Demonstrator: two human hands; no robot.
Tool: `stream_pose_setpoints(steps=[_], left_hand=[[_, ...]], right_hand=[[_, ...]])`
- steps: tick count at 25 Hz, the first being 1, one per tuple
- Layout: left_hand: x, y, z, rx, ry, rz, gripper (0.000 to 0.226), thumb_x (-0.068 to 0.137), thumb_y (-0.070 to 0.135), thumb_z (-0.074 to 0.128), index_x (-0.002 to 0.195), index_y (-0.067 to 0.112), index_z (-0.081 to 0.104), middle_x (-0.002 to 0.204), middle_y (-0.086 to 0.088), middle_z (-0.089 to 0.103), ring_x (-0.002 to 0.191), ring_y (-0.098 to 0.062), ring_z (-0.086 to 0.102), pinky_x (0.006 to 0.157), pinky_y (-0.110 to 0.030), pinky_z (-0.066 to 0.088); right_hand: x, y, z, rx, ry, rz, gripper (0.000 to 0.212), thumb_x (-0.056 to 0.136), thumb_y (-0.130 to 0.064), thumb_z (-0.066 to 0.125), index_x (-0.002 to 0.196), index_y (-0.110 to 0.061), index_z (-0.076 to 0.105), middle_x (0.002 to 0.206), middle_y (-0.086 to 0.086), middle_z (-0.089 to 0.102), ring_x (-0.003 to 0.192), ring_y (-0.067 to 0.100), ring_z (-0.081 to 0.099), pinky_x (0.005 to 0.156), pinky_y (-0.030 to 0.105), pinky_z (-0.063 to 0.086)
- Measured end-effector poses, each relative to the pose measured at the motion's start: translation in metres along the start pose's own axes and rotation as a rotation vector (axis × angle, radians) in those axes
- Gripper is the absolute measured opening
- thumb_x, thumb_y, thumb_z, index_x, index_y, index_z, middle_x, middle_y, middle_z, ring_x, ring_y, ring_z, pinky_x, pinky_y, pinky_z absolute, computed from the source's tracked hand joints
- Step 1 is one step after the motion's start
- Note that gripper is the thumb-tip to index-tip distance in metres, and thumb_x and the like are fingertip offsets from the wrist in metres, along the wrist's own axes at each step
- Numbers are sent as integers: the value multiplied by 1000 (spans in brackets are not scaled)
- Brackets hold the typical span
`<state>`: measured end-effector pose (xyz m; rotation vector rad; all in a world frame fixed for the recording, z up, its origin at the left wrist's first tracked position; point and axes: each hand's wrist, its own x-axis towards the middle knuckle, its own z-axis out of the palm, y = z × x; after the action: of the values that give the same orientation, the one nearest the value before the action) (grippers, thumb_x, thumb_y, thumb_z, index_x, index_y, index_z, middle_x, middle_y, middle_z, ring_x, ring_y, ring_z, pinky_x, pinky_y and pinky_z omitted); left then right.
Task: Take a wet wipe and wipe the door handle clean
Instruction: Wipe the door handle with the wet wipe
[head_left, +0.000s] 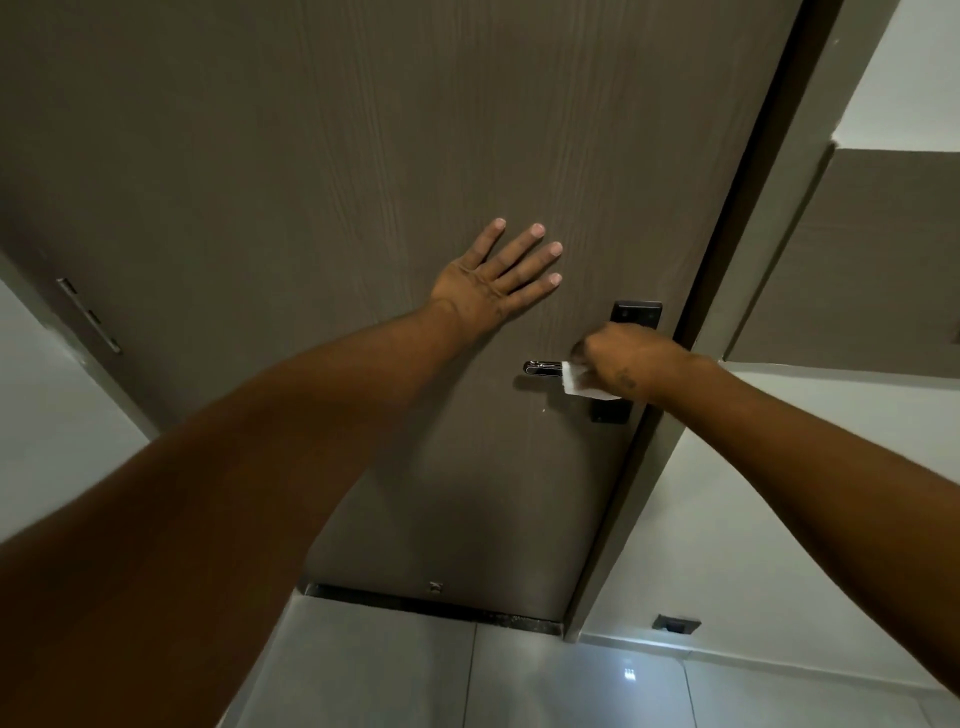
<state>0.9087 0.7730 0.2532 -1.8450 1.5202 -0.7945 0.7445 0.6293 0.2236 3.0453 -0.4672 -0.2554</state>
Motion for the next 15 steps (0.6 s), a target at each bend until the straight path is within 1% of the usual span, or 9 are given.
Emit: stream_pose_setpoints(steps=[2,3,5,6,8,9,11,13,15], left_hand=[[-1,0,3,-40,-28,-17,106,62,-22,22,139,16,-41,145,-15,-51,132,-42,-43,103,-66,-27],[-1,-1,5,-52,-45,-20,104,56,-23,12,135,14,-45,138,-17,-58,132,-42,-43,103,-67,-27],[-2,-1,7,-59,-57,-21,103,49,-24,3,129,13,-51,133,-17,-61,133,-42,-42,104,-67,-26],[-2,-1,6,-59,-52,-24,104,49,-23,3,131,13,-50,136,-17,-59,134,-42,-41,104,-67,-25],[-1,1,5,-32,-17,-22,105,57,-24,11,139,15,-42,150,-15,-46,138,-41,-36,106,-67,-23],[0,2,6,-10,6,-11,105,65,-24,22,142,16,-37,155,-13,-38,140,-41,-32,106,-66,-22],[2,2,7,15,64,19,104,78,-17,42,146,18,-30,161,-10,-27,145,-40,-24,106,-65,-21],[0,1,7,19,89,24,104,82,-13,49,148,18,-26,162,-10,-23,146,-39,-21,107,-65,-19],[-1,0,4,25,79,12,108,81,-12,53,148,18,-27,161,-10,-26,144,-40,-25,107,-65,-19]], right_hand=[[4,-12,0,3,-10,-32,27,94,-33,57,111,-15,66,85,2,62,76,17,58,68,32,45],[5,-15,2,-14,-8,-47,27,94,-34,57,111,-14,65,83,1,60,75,17,58,69,32,46],[7,-16,5,-49,12,-67,31,94,-37,59,113,-13,64,88,3,61,80,19,59,76,35,50],[7,-17,3,-50,22,-70,32,93,-37,60,113,-13,64,89,4,61,81,19,59,76,35,50],[8,-16,-5,-14,16,-78,31,89,-35,66,114,-16,66,93,4,64,83,21,60,74,34,50],[9,-13,-9,-4,3,-87,31,88,-32,68,115,-17,67,98,5,67,87,23,62,74,34,52],[6,-6,-15,-3,-39,-89,32,88,-24,69,119,-17,67,110,8,69,96,26,64,78,34,53],[6,-3,-18,24,-60,-71,30,87,-21,70,116,-15,70,110,10,69,96,27,66,82,36,55],[15,-18,-20,118,-30,-97,24,85,-20,72,107,-12,74,104,11,72,89,26,68,84,41,57]])
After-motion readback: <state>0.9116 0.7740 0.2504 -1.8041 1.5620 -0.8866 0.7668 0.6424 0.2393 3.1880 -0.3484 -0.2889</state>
